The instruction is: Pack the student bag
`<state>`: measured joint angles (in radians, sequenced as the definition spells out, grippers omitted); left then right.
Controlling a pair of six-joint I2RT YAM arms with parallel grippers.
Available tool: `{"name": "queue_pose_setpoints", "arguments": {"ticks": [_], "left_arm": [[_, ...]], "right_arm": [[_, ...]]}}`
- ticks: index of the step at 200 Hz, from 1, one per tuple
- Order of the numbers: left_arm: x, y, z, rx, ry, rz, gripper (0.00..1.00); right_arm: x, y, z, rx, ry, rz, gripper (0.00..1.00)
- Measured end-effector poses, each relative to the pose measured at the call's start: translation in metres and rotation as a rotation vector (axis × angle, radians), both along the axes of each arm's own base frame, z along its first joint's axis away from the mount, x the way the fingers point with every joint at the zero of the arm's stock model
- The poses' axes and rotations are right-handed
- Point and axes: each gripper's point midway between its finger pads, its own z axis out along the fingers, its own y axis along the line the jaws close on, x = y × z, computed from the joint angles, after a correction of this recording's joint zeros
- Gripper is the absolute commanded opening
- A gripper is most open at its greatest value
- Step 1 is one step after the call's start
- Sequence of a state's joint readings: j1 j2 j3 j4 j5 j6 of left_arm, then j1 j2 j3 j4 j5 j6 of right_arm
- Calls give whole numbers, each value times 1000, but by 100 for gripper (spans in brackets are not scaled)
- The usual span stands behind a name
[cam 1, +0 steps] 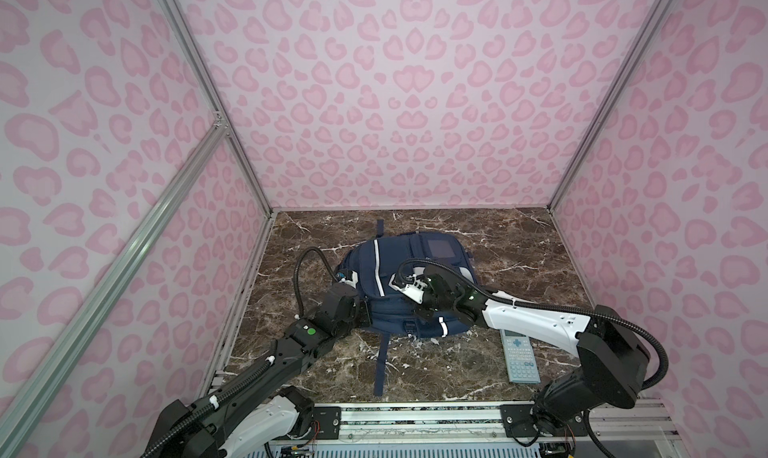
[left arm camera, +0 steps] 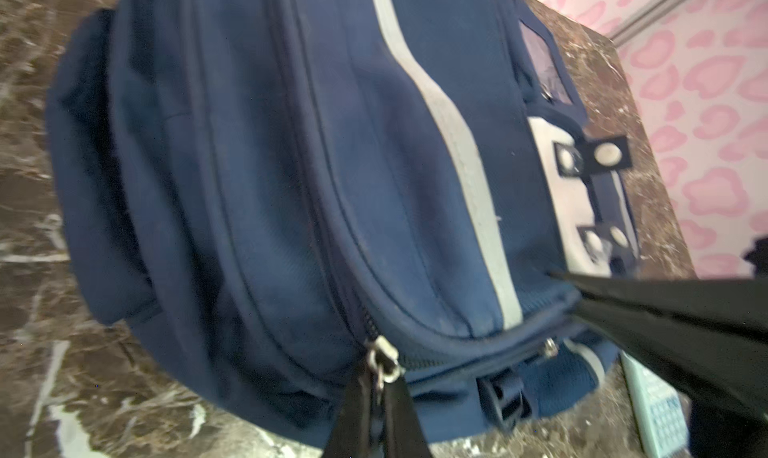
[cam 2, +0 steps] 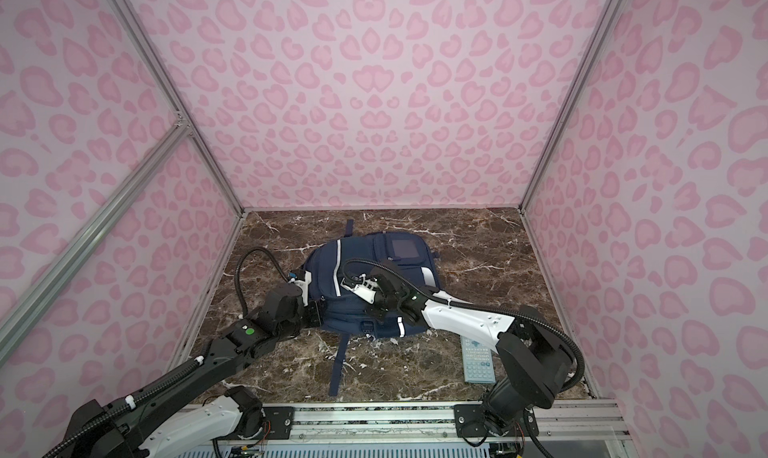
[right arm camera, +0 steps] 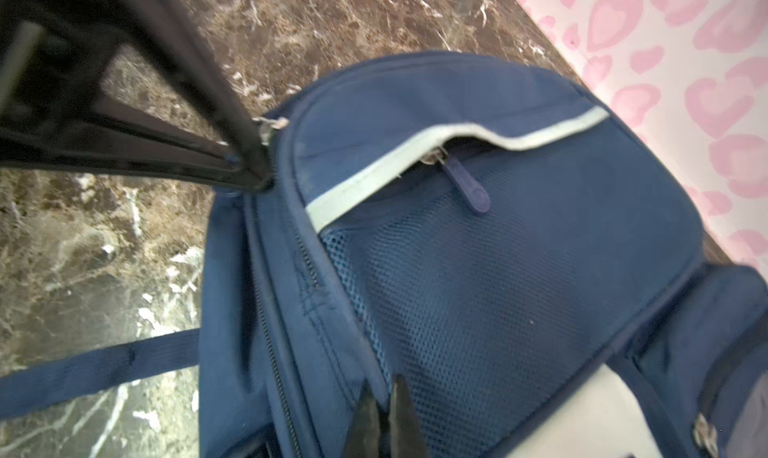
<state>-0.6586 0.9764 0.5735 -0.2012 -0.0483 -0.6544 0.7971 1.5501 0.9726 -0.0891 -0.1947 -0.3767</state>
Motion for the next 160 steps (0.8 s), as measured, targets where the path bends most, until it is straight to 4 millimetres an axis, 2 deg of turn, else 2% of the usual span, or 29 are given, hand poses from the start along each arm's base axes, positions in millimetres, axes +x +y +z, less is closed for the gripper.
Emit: {"name": "queue_pose_setpoints", "arguments": {"ticks": [21,25,38,61,95,117,124,144,152,160], "left_arm": [[-19,-26,0,-51,14,-81,4],[-22,-29,-2,-58,24,-89,4],[-32,-39,-6,-75,54,-124,4],[-39,-52,-5,-116,76,-166,3],[-41,-63,3,-152,79,-199,4],[-41,-63,4,-158,80,-197,3],[-41,-62,3,-152,86,-191,4],[-40,-60,4,-146,84,-184,4],[-39,-57,5,-138,80,-171,3],[-38,-53,5,-132,84,-159,4]], "right_arm": [[4,-25,2,-38,-40,-66,69],[2,-29,4,-40,-53,-74,79],[-11,-34,10,-38,-111,-67,82],[-44,-17,18,25,-185,49,72],[-42,10,31,61,-235,90,54],[-45,28,27,51,-233,137,47],[-46,31,24,35,-230,154,41],[-53,34,11,-2,-199,195,6],[-53,33,7,-10,-187,195,0],[-55,34,7,-11,-183,202,0]]}}
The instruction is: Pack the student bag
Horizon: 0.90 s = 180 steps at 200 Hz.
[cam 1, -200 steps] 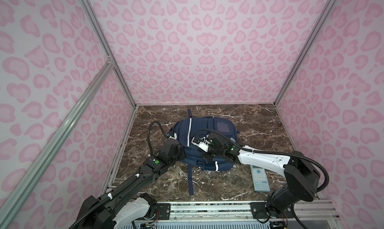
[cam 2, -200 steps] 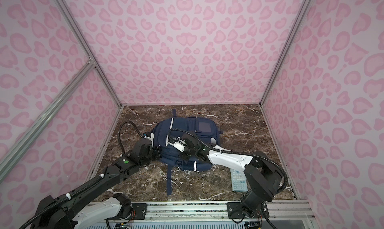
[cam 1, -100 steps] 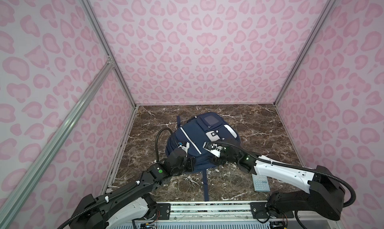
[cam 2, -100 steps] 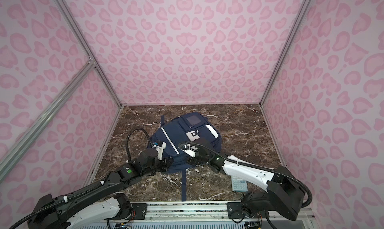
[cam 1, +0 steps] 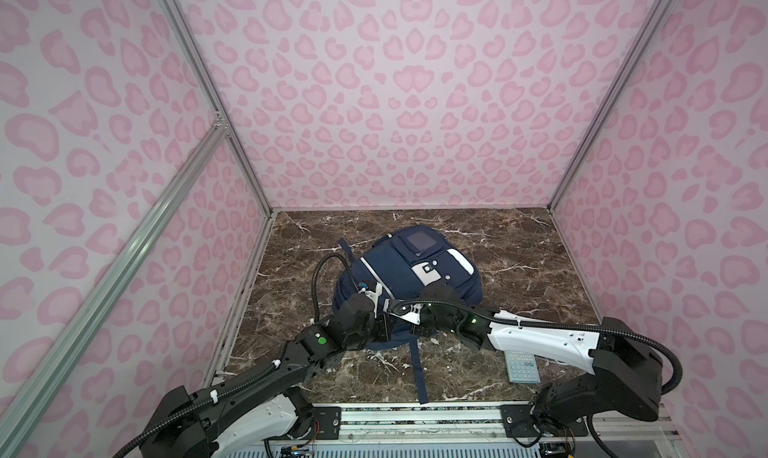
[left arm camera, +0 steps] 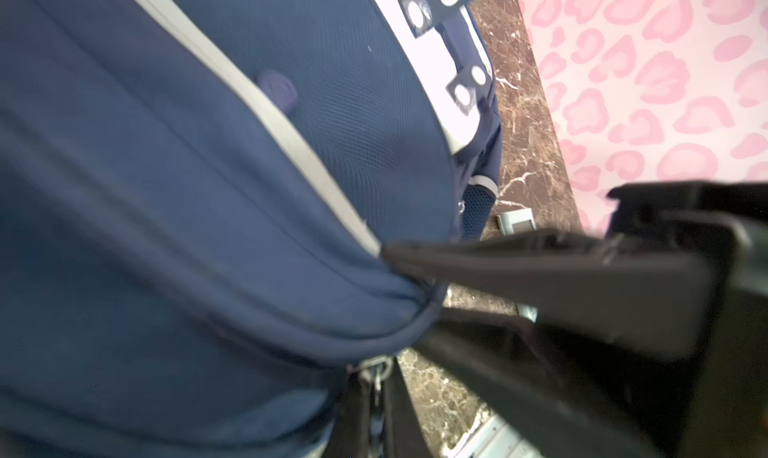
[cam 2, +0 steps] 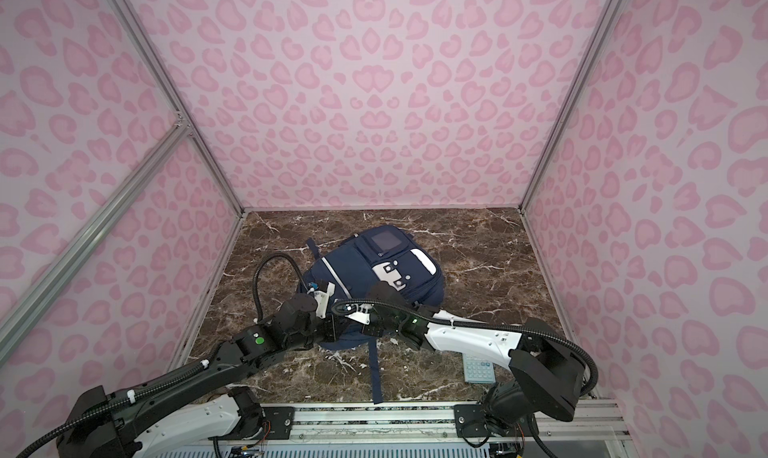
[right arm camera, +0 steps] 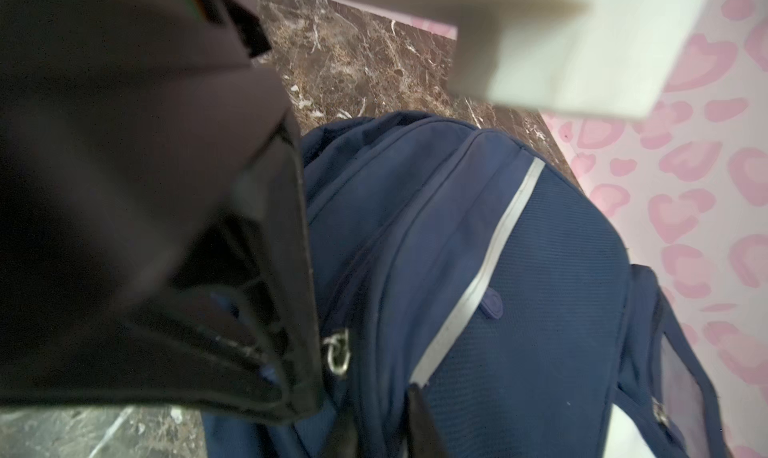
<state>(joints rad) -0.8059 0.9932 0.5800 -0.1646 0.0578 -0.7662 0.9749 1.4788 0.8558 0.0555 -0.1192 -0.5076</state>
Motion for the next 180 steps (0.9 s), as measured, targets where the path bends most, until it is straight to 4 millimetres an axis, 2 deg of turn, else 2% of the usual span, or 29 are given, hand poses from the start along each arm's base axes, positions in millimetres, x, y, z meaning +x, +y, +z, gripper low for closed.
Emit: {"name": "queue_pose_setpoints", "arguments": {"ticks": [23,47,70,84,105,131,140,147,157,180], "left_arm": [[11,16,5,-4,-7,57,3],[35,54,7,11,-18,175,4],[44,79,8,17,-7,224,4],[44,82,17,-4,-11,216,4],[40,78,31,-44,-37,181,3],[28,74,25,-69,-26,166,3],[19,68,18,-76,-5,142,3],[12,63,14,-82,9,127,3],[4,52,10,-101,23,99,3],[-7,36,3,-99,54,73,3]], "right_arm": [[0,-7,2,-10,-26,-12,0],[-4,-17,5,-2,-40,-25,0],[-2,-21,9,25,-53,-32,0],[11,-30,12,46,-72,-55,0],[51,-55,20,89,-65,-145,0],[88,-83,24,78,-51,-273,0],[94,-92,22,53,-63,-318,8],[98,-99,20,33,-68,-348,23],[99,-106,18,7,-72,-379,36],[97,-125,17,-32,-86,-460,48]]}}
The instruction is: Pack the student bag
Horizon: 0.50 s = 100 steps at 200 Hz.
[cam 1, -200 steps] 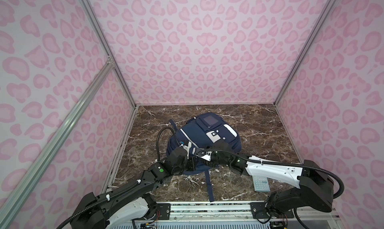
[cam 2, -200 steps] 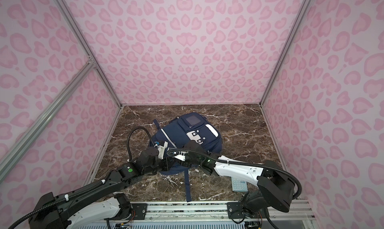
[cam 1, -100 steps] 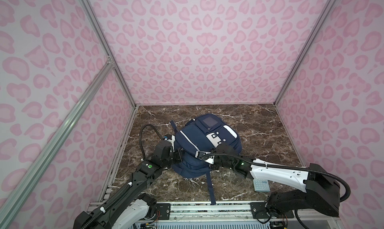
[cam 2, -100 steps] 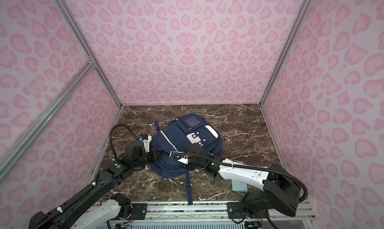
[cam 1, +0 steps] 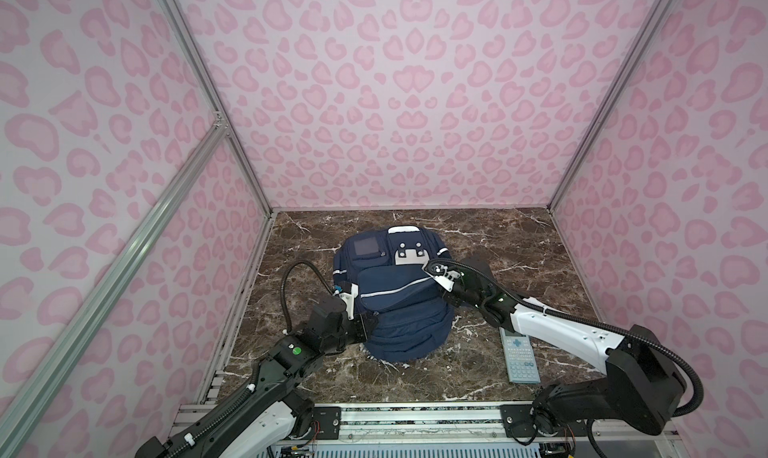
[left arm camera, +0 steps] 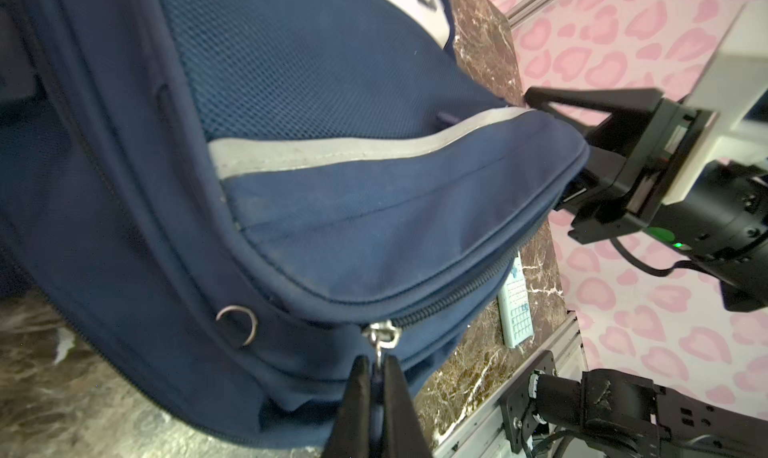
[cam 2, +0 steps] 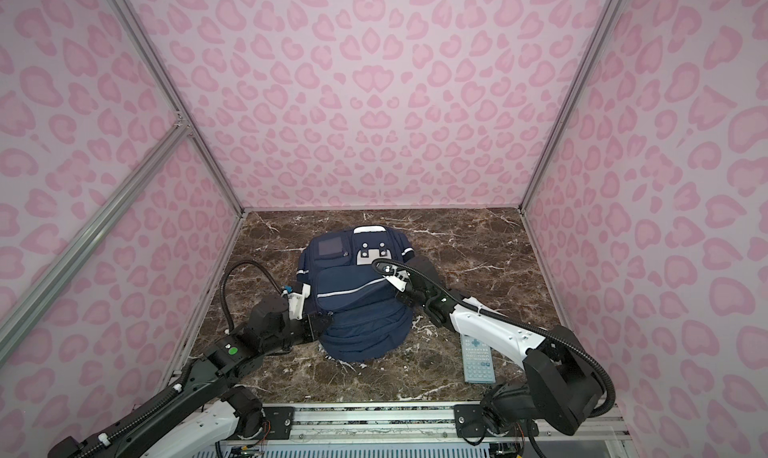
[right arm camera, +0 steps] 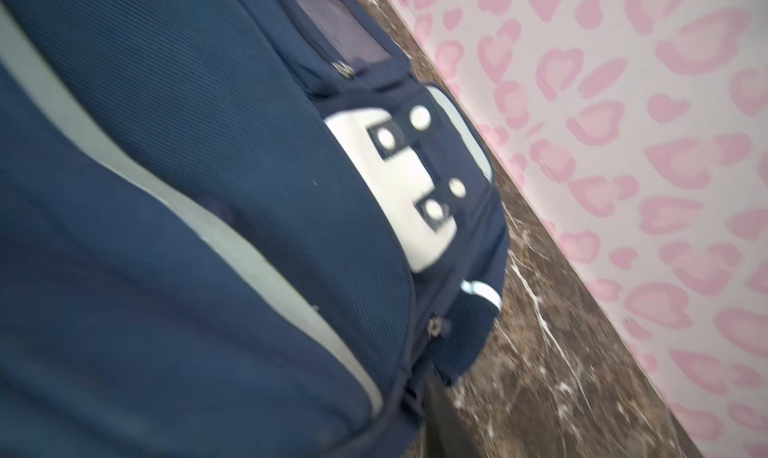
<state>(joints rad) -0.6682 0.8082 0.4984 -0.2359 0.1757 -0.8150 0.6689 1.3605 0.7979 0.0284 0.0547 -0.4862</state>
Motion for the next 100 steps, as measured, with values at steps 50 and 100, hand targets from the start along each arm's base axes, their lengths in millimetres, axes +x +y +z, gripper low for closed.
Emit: {"name": "queue_pose_setpoints", "arguments": {"ticks": [50,100], "left_arm": [[-3,-30,4,13,14,-46,3],[-5,-41,7,8,6,-67,3]], "right_arm": [[-65,43,28,100,-45,200,51],[-106,99,0,61,15,365,41]]}}
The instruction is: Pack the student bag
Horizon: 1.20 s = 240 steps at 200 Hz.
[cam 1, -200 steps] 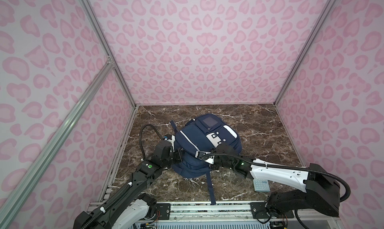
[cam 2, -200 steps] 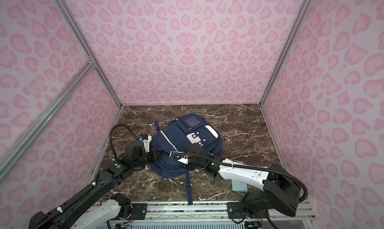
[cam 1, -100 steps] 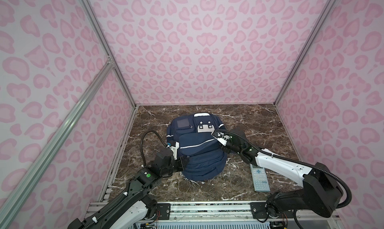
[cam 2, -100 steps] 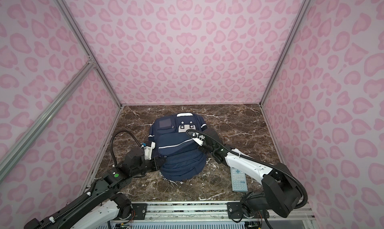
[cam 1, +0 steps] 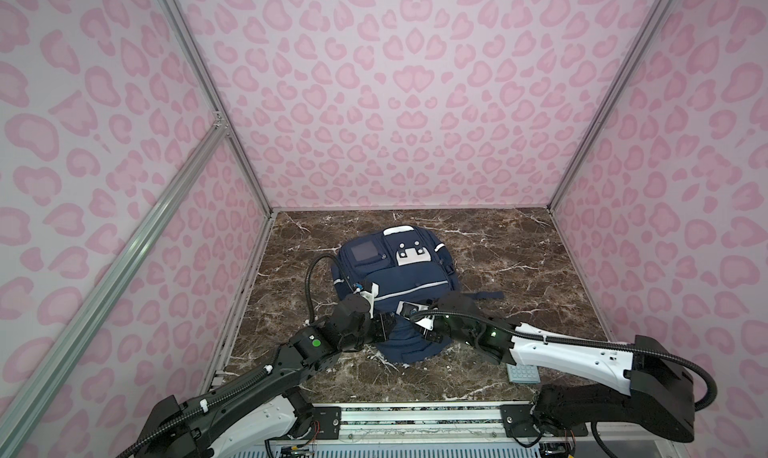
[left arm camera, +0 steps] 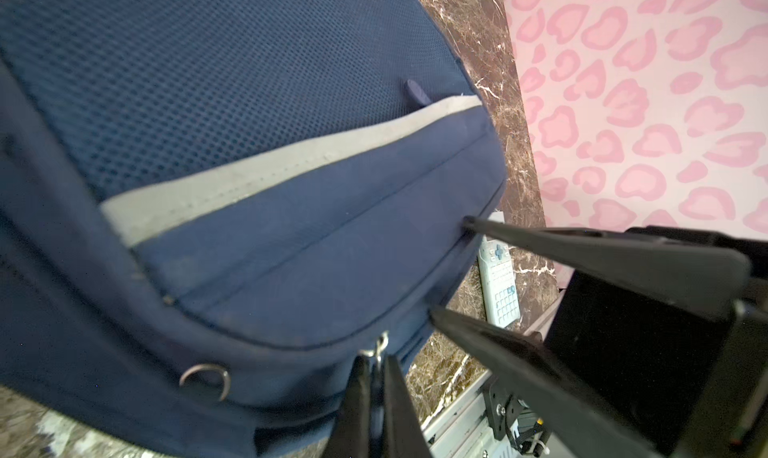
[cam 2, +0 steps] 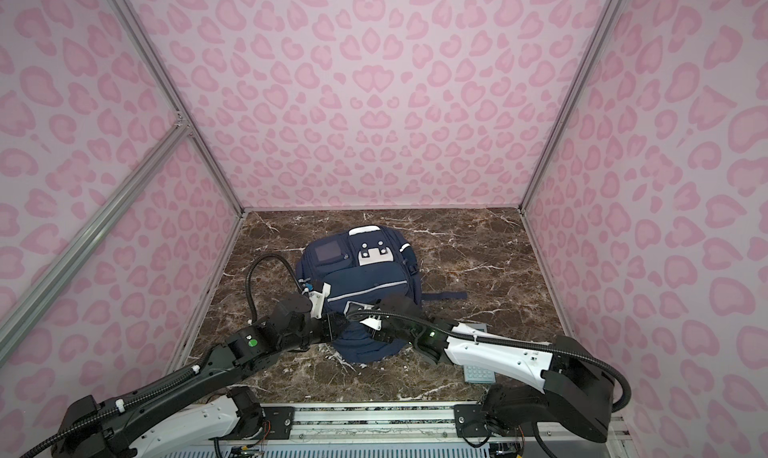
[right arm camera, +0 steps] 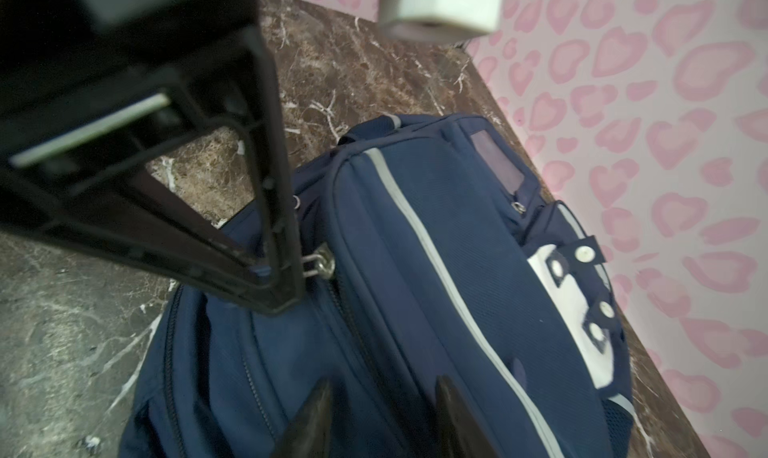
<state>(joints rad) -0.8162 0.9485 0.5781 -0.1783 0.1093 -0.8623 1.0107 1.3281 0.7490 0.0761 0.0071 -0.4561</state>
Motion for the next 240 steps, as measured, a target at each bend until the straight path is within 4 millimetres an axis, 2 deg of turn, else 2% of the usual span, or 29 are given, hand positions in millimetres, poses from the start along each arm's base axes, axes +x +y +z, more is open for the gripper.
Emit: {"name": "queue_pose_setpoints", "arguments": {"ticks": [15,35,50,65,85,110,122,143,164,185,205,240], "left_arm": [[-1,0,1,-5,0,0,3],[-4,2,-3,-10,19,12,3],[-7,5,-9,-4,28,14,3],[-6,7,-8,3,17,21,3],[-2,17,-2,29,-8,38,4],[17,43,-3,36,-12,116,3],[27,57,-6,26,-2,156,4],[38,65,3,10,-33,150,4],[42,64,14,16,-80,122,3],[37,60,17,-6,-95,85,3],[23,50,17,-35,-113,38,3],[1,32,13,-68,-111,5,3]], "right_arm": [[2,13,-7,-24,6,6,40],[8,24,-14,-43,8,-13,29],[8,29,-19,-56,18,-13,9],[7,31,-22,-51,32,-17,0],[6,29,-23,-45,21,-14,0],[3,10,-28,-73,-3,-8,0],[5,1,-26,-68,-9,-8,0],[11,-7,-18,-26,-12,-5,0],[24,-15,-7,3,-36,-27,0],[39,-25,-2,5,-56,-61,0],[51,-34,-2,6,-58,-93,0],[56,-39,-7,-7,-44,-106,0]]}}
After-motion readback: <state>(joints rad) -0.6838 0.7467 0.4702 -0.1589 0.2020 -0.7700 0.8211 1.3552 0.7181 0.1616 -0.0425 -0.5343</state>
